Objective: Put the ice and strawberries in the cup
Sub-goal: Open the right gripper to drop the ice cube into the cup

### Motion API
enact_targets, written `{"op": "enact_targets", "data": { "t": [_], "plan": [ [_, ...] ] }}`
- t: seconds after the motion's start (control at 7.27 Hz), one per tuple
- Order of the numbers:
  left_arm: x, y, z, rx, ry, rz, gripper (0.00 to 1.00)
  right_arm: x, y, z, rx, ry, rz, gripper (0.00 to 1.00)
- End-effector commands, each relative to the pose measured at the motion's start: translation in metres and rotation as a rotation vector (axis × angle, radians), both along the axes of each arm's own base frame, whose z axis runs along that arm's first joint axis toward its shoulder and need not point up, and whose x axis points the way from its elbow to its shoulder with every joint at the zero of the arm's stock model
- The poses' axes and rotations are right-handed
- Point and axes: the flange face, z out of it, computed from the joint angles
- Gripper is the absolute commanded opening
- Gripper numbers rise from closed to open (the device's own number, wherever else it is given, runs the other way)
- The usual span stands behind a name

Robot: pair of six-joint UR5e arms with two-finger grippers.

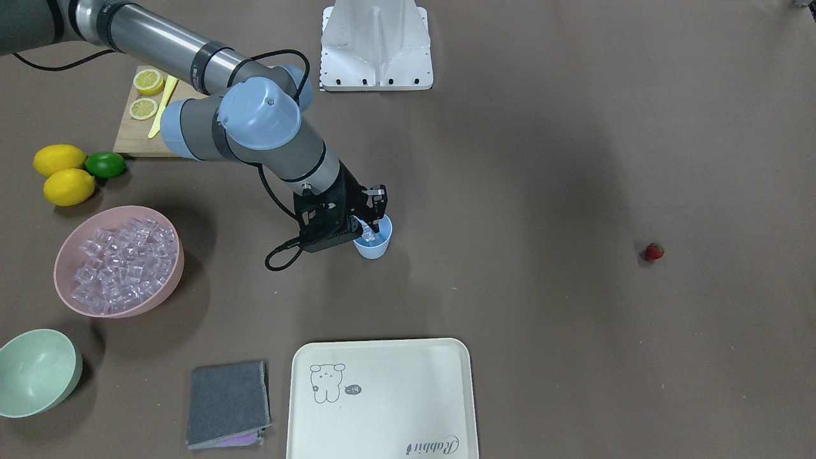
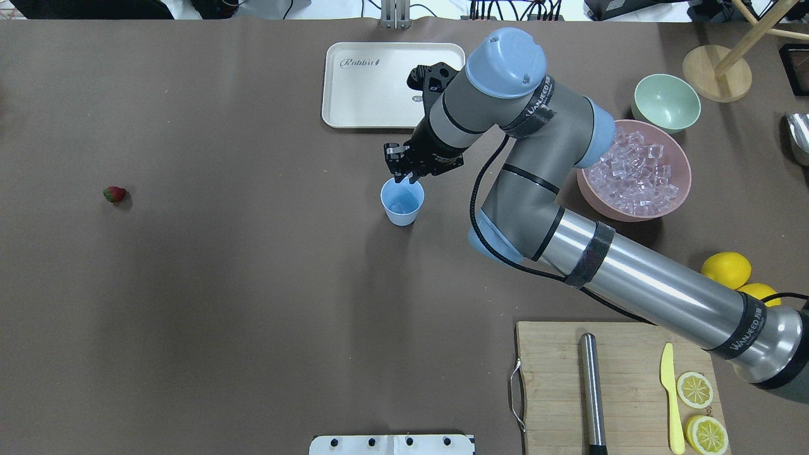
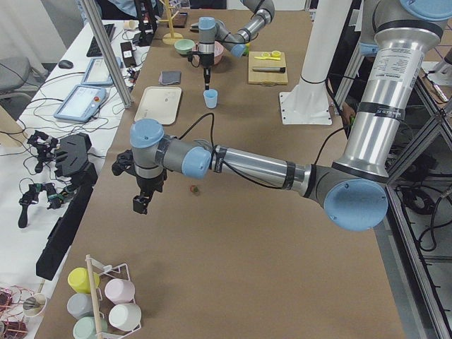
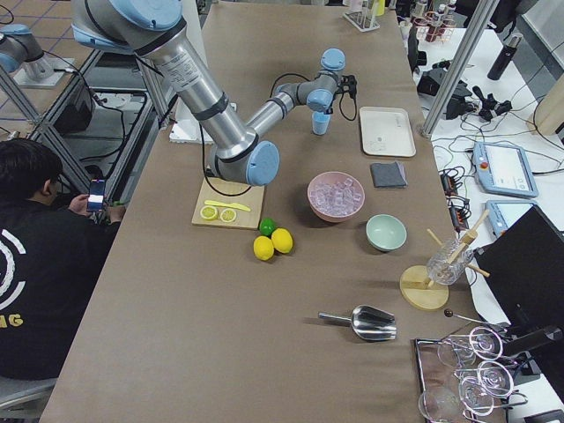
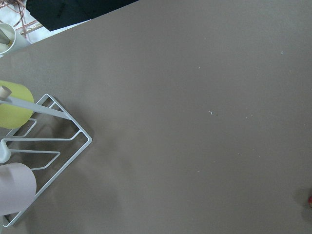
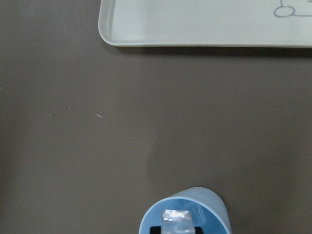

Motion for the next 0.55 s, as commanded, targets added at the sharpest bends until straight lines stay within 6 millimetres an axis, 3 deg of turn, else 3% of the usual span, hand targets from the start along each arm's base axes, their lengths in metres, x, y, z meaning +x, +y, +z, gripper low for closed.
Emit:
{"op": "enact_targets", "data": {
  "t": [0.0,0.41],
  "plan": [
    [0.0000,0.0003,0.0004,-0.001,0.000,0.000,0.98,-0.0021,0.0031,-0.0011,-0.010,-0.004,0.001,0.99],
    [0.0000,-0.0003,-0.0015,0.004,0.000,0.000,0.98,0.0064,-0.0003,-0.0011,-0.037,-0.009,0.012,0.99]
  ]
}}
